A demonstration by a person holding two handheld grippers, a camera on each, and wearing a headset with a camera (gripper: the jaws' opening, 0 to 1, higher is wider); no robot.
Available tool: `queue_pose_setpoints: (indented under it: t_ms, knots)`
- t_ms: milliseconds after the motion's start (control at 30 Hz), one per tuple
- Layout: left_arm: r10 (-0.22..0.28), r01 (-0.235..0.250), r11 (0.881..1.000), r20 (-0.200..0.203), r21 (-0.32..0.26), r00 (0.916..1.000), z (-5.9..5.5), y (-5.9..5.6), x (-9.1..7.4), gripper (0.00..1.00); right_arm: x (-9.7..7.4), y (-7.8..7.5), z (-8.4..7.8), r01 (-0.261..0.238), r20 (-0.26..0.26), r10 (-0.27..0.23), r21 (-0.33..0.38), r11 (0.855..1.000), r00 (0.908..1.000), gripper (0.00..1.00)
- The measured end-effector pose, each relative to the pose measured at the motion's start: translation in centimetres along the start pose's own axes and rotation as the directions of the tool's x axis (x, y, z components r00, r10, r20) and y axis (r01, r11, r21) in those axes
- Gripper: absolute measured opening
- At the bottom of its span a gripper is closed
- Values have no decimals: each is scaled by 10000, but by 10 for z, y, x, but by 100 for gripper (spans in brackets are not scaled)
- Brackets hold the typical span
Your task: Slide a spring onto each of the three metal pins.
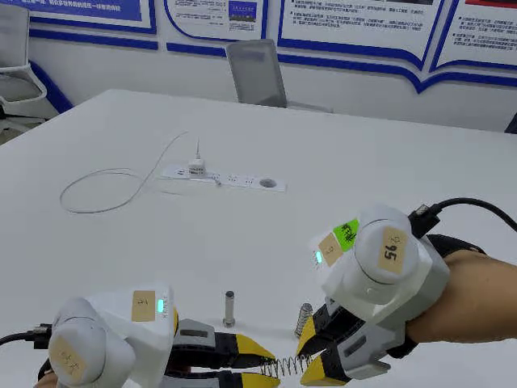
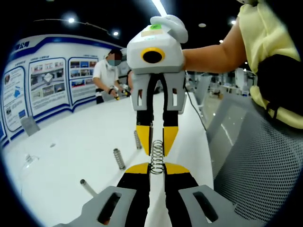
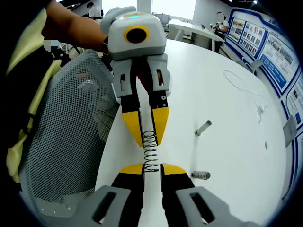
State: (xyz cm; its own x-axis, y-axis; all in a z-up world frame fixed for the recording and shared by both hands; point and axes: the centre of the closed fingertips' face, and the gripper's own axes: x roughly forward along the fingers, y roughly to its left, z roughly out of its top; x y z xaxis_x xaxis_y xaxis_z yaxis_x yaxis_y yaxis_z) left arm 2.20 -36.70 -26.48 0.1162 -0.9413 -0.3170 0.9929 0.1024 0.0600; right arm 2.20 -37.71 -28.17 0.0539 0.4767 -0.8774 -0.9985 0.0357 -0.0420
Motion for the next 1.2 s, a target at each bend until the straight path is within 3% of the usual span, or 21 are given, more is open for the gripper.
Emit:
queue_pose_setpoints:
  t_ms: [233, 700, 1200]
  knots:
    - [36, -36, 10000, 80, -68, 10000, 0, 2, 1, 10, -3, -1, 2, 30, 78, -31, 101, 9999, 10000, 12]
    - [129, -129, 9999, 17, -84, 9999, -2, 4, 3, 10, -17, -3, 29, 124, 628, -138, 236, 9996, 9979, 12]
    - [297, -297, 9995, 60, -92, 9995, -3, 5, 3, 10, -15, -2, 43, 62, 450, -50, -254, 9997, 9990, 12]
